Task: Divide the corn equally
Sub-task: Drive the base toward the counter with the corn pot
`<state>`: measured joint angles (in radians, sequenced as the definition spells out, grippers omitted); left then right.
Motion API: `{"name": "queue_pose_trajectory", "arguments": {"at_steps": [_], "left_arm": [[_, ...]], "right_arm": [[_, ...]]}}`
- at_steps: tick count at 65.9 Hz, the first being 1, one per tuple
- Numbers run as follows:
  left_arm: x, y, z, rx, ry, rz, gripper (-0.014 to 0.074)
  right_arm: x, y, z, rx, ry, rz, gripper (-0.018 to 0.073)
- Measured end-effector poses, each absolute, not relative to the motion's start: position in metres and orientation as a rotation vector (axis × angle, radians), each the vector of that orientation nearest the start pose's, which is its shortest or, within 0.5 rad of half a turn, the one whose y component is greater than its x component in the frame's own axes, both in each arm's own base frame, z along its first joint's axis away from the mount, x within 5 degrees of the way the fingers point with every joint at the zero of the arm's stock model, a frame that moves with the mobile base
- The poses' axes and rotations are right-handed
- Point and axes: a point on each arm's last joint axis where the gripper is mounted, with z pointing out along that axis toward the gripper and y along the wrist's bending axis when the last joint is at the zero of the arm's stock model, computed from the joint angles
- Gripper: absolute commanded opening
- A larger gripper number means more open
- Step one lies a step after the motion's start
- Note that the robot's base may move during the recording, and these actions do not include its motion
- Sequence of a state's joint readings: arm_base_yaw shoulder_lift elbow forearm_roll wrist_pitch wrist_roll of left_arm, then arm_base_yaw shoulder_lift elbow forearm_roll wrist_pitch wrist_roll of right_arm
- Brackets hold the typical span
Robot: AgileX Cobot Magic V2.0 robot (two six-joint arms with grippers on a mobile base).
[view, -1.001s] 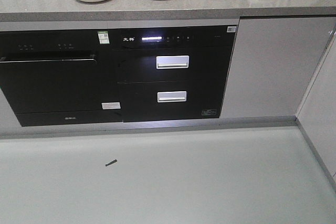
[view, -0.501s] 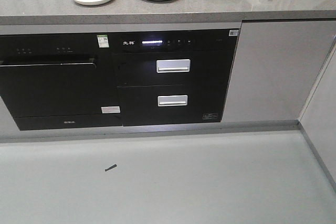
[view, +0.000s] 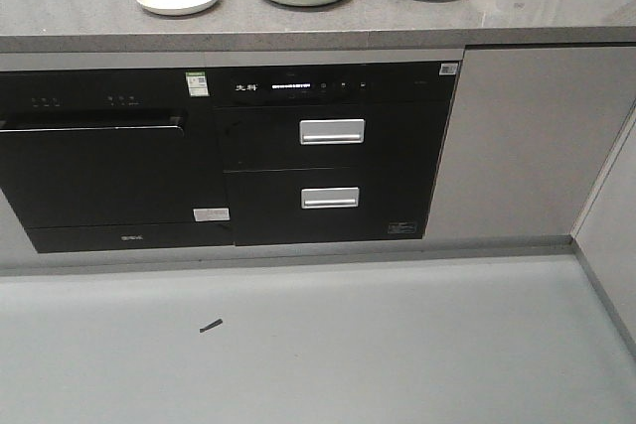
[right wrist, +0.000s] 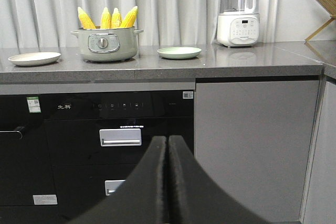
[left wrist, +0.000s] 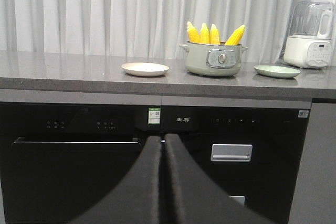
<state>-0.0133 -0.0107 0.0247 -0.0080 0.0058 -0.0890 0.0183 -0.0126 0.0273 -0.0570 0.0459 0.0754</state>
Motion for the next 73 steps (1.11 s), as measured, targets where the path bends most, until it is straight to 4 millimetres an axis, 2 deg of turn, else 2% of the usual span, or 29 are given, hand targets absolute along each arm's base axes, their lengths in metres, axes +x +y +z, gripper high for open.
{"name": "queue_pose_trajectory", "arguments": {"at_steps": [73], "left_arm": [[0.0565,-0.0008,0.2049,-0.063,1.503,-0.089,-0.0006]], "right_arm": [[0.0566,0.0008,0.2005,0.002,1.544,0.027,-0.0006]]}}
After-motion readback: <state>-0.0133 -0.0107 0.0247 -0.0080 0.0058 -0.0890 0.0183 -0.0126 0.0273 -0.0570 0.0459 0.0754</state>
